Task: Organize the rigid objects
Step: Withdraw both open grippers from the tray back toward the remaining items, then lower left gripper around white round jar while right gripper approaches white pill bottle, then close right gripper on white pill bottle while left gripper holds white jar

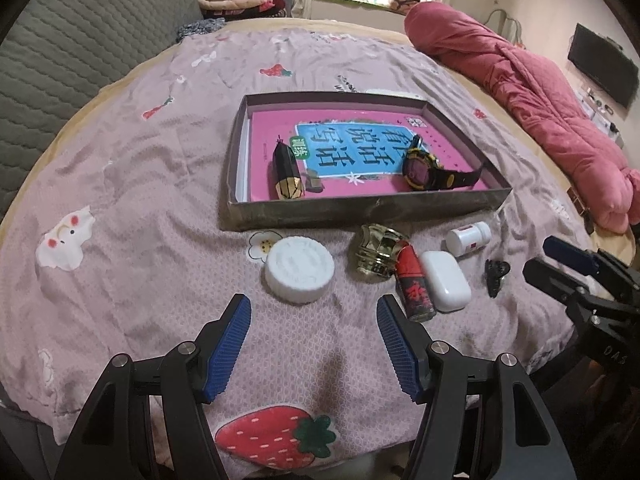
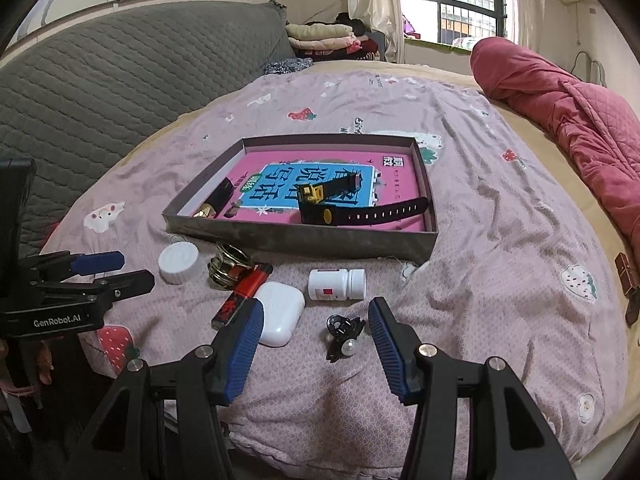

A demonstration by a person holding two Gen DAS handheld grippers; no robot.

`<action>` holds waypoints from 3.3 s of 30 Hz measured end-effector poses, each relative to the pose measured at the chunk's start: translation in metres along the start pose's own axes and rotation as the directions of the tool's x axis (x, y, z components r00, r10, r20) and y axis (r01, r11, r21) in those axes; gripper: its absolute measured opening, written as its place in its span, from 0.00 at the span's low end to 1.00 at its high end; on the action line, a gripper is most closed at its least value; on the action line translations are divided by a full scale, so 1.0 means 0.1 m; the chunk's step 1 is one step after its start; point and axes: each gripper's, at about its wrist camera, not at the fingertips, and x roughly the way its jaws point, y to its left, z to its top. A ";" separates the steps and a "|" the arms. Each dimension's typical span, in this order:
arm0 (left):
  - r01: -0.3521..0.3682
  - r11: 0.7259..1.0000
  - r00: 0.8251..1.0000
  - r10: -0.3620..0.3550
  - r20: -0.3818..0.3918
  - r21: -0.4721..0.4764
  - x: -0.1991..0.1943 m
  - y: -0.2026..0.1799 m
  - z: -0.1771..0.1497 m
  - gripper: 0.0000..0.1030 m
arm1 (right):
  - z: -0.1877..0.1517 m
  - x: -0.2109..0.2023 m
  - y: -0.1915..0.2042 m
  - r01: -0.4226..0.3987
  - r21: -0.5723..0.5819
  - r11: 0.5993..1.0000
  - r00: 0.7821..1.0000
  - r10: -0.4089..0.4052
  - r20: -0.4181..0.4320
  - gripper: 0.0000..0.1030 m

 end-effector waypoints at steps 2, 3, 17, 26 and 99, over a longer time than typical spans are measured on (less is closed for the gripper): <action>0.007 1.000 1.000 -0.007 -0.011 -0.003 0.05 -0.01 -0.02 0.65 | 0.00 0.02 0.00 0.000 0.000 1.000 1.000 0.000 -0.003 0.53; 0.004 1.000 1.000 -0.004 -0.016 -0.003 0.08 -0.02 -0.03 0.65 | -0.01 0.03 -0.01 0.001 0.000 1.000 1.000 -0.001 -0.006 0.53; -0.004 0.999 1.000 0.004 0.001 -0.032 0.37 0.06 -0.03 0.65 | 0.03 0.37 0.02 0.040 -0.030 0.999 0.998 -0.041 -0.040 0.53; -0.019 0.999 0.999 0.020 0.025 -0.033 0.56 0.17 0.04 0.65 | 0.11 0.55 -0.09 0.023 0.048 0.999 0.998 -0.020 -0.066 0.53; 0.006 1.000 0.982 -0.003 0.187 -0.017 0.48 0.20 0.17 0.50 | 0.19 0.85 -0.19 0.108 0.077 0.991 0.989 -0.100 -0.106 0.45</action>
